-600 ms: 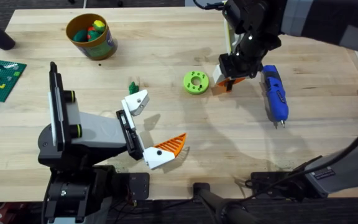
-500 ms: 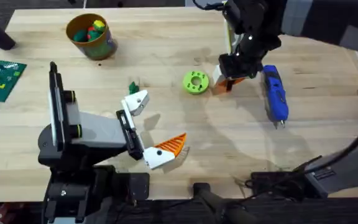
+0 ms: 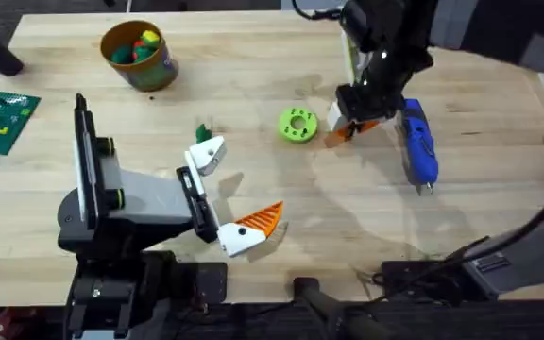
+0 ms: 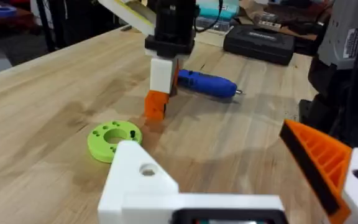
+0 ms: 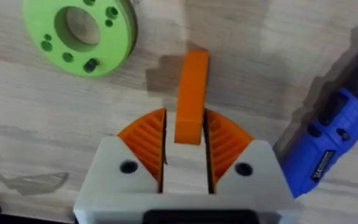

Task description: Pick up the gripper from the table and insert it into the empty holder that is missing its gripper. Then pick up a screw, insert it into the mounting hole, and use the screwdriver to tighten it. Finally, clean up the table by picking up the vegetable and placing it into the bucket.

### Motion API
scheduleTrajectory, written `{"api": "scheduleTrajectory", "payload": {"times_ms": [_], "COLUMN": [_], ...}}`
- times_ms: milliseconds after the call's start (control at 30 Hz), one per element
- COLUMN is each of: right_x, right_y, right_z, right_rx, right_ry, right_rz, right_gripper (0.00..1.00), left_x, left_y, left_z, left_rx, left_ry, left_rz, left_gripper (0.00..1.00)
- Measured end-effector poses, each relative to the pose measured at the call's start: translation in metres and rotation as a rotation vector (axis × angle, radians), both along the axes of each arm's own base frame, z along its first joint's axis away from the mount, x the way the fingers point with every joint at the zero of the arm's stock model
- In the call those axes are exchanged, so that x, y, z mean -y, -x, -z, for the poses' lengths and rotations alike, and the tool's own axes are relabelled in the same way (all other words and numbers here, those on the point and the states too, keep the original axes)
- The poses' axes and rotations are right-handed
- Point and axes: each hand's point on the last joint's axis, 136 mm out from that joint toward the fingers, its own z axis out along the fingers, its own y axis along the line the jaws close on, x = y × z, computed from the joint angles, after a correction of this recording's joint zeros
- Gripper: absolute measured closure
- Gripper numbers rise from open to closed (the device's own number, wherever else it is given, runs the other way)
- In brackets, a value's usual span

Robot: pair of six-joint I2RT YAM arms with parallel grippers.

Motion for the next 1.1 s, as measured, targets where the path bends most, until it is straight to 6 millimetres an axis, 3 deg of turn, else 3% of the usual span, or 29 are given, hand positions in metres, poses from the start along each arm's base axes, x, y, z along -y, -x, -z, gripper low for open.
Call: {"api": "scheduleTrajectory", "payload": {"times_ms": [233, 1100], "right_x": [-0.003, 0.004], "right_y": [-0.008, -0.006], "right_z": [-0.017, -0.016], "right_rx": [0.050, 0.044], "right_ry": [-0.018, 0.019], "right_rz": [0.000, -0.004], "right_gripper": [0.654, 0.663], "left_x": [0.000, 0.000], "left_y": [0.000, 0.000], "left_z": [0.000, 0.000], "left_rx": [0.000, 0.000], "left_ry": [0.000, 0.000], "left_rz": [0.000, 0.000], "left_gripper": [0.015, 0.013]}}
